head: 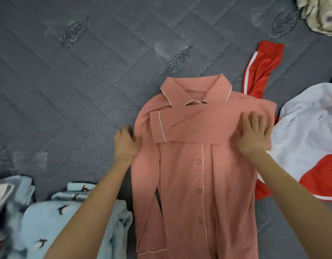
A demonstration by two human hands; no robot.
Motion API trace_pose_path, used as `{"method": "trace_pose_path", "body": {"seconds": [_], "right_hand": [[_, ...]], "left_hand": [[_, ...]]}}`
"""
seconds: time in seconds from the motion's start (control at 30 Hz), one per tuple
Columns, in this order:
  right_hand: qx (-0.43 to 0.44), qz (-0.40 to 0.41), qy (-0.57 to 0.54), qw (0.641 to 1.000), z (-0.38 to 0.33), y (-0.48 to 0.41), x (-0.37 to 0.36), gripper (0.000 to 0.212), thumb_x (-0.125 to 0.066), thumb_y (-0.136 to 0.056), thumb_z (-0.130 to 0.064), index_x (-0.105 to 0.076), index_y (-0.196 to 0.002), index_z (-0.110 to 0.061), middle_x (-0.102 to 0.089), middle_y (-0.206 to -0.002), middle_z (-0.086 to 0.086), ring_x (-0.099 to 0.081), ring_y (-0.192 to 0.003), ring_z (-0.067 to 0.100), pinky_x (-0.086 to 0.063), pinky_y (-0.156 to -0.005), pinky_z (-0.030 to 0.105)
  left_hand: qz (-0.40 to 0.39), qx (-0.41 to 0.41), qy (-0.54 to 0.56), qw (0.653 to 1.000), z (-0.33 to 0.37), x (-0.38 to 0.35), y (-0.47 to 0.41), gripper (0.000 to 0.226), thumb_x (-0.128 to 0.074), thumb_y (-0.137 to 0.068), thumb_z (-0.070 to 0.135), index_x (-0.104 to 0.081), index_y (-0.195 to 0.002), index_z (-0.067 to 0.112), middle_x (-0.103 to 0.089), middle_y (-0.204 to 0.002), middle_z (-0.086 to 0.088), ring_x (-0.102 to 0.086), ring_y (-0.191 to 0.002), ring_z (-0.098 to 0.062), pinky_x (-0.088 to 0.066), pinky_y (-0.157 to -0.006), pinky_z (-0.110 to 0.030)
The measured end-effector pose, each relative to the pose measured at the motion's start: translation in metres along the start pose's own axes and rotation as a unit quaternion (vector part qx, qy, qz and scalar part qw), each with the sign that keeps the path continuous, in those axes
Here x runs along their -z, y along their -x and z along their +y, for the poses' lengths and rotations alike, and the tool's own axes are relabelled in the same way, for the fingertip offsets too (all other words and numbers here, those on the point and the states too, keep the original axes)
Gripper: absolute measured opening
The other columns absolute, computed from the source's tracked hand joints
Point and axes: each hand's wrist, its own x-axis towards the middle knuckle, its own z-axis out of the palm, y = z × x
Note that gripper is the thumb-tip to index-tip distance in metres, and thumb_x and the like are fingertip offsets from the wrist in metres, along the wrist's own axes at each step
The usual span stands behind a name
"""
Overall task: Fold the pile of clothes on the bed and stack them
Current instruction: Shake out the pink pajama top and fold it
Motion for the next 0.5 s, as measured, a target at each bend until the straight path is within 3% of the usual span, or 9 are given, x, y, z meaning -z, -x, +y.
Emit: {"method": "trace_pose_path", "body": {"seconds": [0.1, 0.23, 0.33, 0.37, 0.43, 0.5], "right_hand": [[0.095, 0.001, -0.068, 0.993, -0.033, 0.014, -0.003, 0.065, -0.049, -0.095, -0.030, -0.018, -0.153, -0.027, -0.007, -0.162, 0.004, 0.003, -0.148, 0.027, 0.003, -0.118, 0.046], [0.209, 0.001, -0.099, 0.973, -0.089, 0.034, -0.010, 0.067, -0.059, -0.091, -0.028, -0.029, -0.150, -0.021, -0.020, -0.159, 0.007, -0.011, -0.147, 0.031, -0.009, -0.117, 0.046], [0.292, 0.000, -0.111, 0.950, -0.124, 0.045, -0.016, 0.066, -0.060, -0.089, -0.026, -0.033, -0.148, -0.014, -0.025, -0.157, 0.009, -0.016, -0.146, 0.031, -0.015, -0.117, 0.048], [0.310, -0.013, -0.111, 0.944, -0.134, 0.048, -0.018, 0.065, -0.059, -0.090, -0.024, -0.031, -0.148, -0.015, -0.023, -0.158, 0.007, -0.013, -0.147, 0.029, -0.011, -0.118, 0.045], [0.353, -0.034, -0.103, 0.929, -0.154, 0.056, -0.018, 0.063, -0.058, -0.092, -0.019, -0.030, -0.149, -0.015, -0.022, -0.158, 0.005, -0.012, -0.148, 0.026, -0.009, -0.119, 0.040], [0.406, -0.044, -0.086, 0.909, -0.171, 0.063, -0.018, 0.064, -0.059, -0.090, -0.014, -0.032, -0.148, -0.014, -0.026, -0.157, 0.006, -0.016, -0.147, 0.027, -0.012, -0.118, 0.041]], "left_hand": [[-0.053, 0.025, 0.033, 0.998, -0.010, -0.001, 0.016, 0.011, -0.058, -0.089, 0.010, -0.061, -0.092, 0.000, -0.061, -0.088, -0.014, -0.055, -0.082, -0.024, -0.034, -0.067, -0.026], [-0.052, 0.070, 0.130, 0.988, -0.011, -0.003, 0.023, 0.002, -0.056, -0.089, 0.006, -0.055, -0.091, 0.006, -0.056, -0.085, -0.006, -0.053, -0.083, -0.020, -0.035, -0.066, -0.023], [-0.111, 0.144, 0.260, 0.948, -0.012, 0.000, 0.021, 0.034, -0.064, -0.088, 0.017, -0.054, -0.115, -0.001, -0.062, -0.109, -0.010, -0.060, -0.098, -0.022, -0.051, -0.082, -0.032], [-0.138, 0.161, 0.291, 0.933, -0.013, 0.001, 0.022, 0.037, -0.065, -0.089, 0.020, -0.054, -0.118, -0.001, -0.063, -0.111, -0.012, -0.061, -0.096, -0.022, -0.055, -0.077, -0.031], [-0.200, 0.169, 0.325, 0.909, -0.010, 0.007, 0.028, 0.025, -0.061, -0.092, 0.017, -0.055, -0.113, 0.006, -0.063, -0.096, -0.006, -0.059, -0.080, -0.014, -0.054, -0.060, -0.020], [-0.236, 0.167, 0.321, 0.902, -0.011, 0.010, 0.032, 0.020, -0.058, -0.093, 0.017, -0.056, -0.113, 0.014, -0.059, -0.084, 0.001, -0.053, -0.072, -0.008, -0.049, -0.057, -0.019]]}}
